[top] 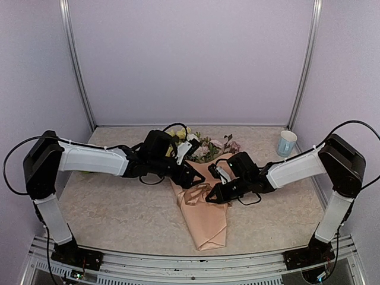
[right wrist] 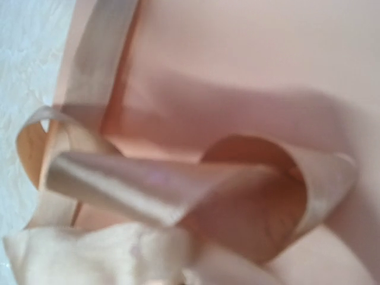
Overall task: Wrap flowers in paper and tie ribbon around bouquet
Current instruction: Cross the ribbon over the folded bouquet.
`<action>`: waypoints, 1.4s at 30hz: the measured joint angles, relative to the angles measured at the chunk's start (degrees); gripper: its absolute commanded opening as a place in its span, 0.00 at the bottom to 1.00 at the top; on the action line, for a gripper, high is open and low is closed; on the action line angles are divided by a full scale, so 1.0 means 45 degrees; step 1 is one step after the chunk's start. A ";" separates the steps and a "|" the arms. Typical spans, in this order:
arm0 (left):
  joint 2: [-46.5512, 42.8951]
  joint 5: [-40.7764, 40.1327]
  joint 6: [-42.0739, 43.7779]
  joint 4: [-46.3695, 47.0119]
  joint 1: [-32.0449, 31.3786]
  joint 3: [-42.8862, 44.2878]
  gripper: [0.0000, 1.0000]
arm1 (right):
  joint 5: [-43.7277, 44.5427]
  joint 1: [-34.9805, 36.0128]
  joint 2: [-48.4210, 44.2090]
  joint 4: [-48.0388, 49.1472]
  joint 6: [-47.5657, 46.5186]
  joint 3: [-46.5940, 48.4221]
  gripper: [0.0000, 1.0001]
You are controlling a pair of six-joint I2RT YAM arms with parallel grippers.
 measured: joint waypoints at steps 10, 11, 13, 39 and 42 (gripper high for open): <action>-0.2161 -0.1307 -0.1710 -0.0097 0.2069 -0.0248 0.49 | -0.0087 -0.0044 0.0053 0.0136 0.0194 0.0000 0.00; -0.1899 -0.1496 -0.2021 -0.0165 0.2288 -0.0257 0.49 | -0.0092 -0.0044 0.0053 0.0141 0.0194 0.0000 0.00; -0.1248 -0.1642 -0.2433 -0.0325 0.2419 -0.0257 0.53 | -0.0087 -0.0044 0.0063 0.0141 0.0194 0.0000 0.00; 0.2467 0.0758 -0.4226 0.0806 0.2380 0.0835 0.00 | -0.0087 -0.0044 0.0068 0.0146 0.0199 -0.0010 0.00; 0.2511 0.0918 -0.4235 0.1015 0.2385 0.0835 0.00 | -0.0136 -0.0044 0.0068 0.0146 0.0199 -0.0010 0.00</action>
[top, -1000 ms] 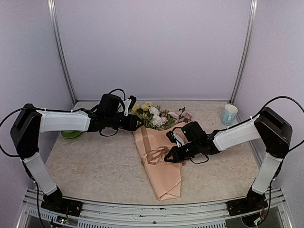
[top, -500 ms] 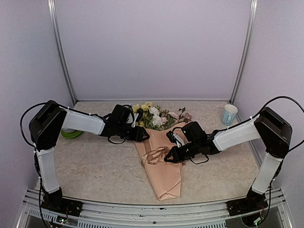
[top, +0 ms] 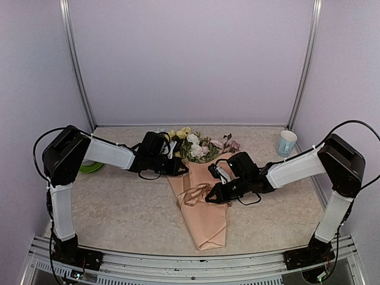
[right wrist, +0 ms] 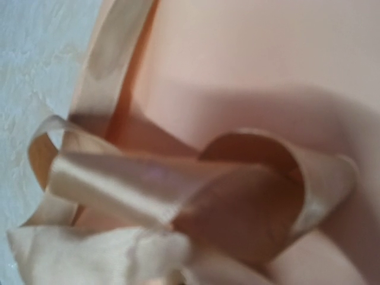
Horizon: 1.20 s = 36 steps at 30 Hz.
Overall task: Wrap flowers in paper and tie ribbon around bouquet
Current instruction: Cross the ribbon over the folded bouquet, then tie the ribbon around the folded bouquet.
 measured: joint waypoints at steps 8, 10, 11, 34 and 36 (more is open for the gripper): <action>-0.0996 -0.1049 0.0340 0.0335 0.0121 -0.1151 0.00 | -0.0772 -0.0058 -0.0442 -0.0398 -0.0214 0.0034 0.00; -0.1389 -0.1443 0.0442 0.0374 0.0151 -0.1545 0.00 | -0.1069 -0.0068 -0.0549 -0.0622 -0.0316 0.0102 0.00; -0.1588 -0.1608 0.0486 0.0379 0.0175 -0.1739 0.00 | -0.1297 -0.0073 -0.0631 -0.0816 -0.0408 0.0180 0.00; -0.1744 -0.4386 0.1919 -0.0525 0.0782 -0.2215 0.00 | -0.5838 -0.2453 -0.5129 -0.2895 -0.1841 -0.0175 0.00; -0.1957 -0.4333 0.1919 -0.0525 0.0772 -0.2472 0.00 | -0.5790 -0.2341 -0.4911 -0.2113 -0.1258 -0.0272 0.00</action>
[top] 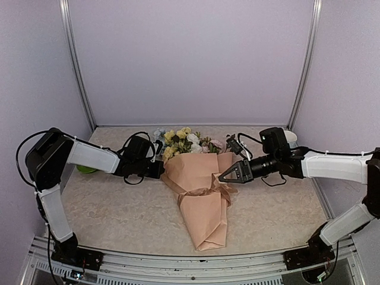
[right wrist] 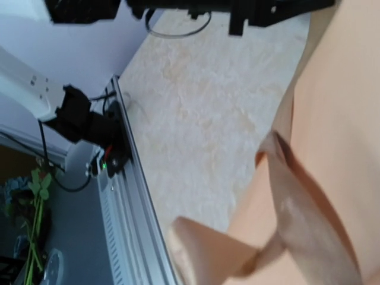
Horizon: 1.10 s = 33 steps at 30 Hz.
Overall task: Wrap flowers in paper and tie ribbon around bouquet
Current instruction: Tie the ribbon around the folded bouquet.
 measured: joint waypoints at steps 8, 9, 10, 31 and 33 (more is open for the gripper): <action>-0.0889 0.0083 -0.0155 0.0384 -0.0418 -0.0151 0.00 | 0.1326 0.1083 0.1642 0.2516 0.1093 0.0971 0.00; -0.1049 0.0097 -0.0228 0.0491 -0.0544 -0.0151 0.00 | 0.1579 0.1141 0.1807 0.2817 0.1156 0.1205 0.00; -0.1185 0.0141 -0.0306 0.0617 -0.0685 -0.0151 0.00 | 0.1807 0.1151 0.1977 0.3099 0.1234 0.1433 0.00; -0.6251 0.0321 -0.2001 0.0981 0.3240 -0.5115 0.00 | 0.4862 -0.7174 -0.2545 0.4279 0.3934 -0.4017 0.00; -0.7859 0.0500 -0.2336 0.0738 0.5124 -0.6547 0.00 | 0.5357 -0.9661 -0.4639 0.3381 0.4269 -0.5853 0.00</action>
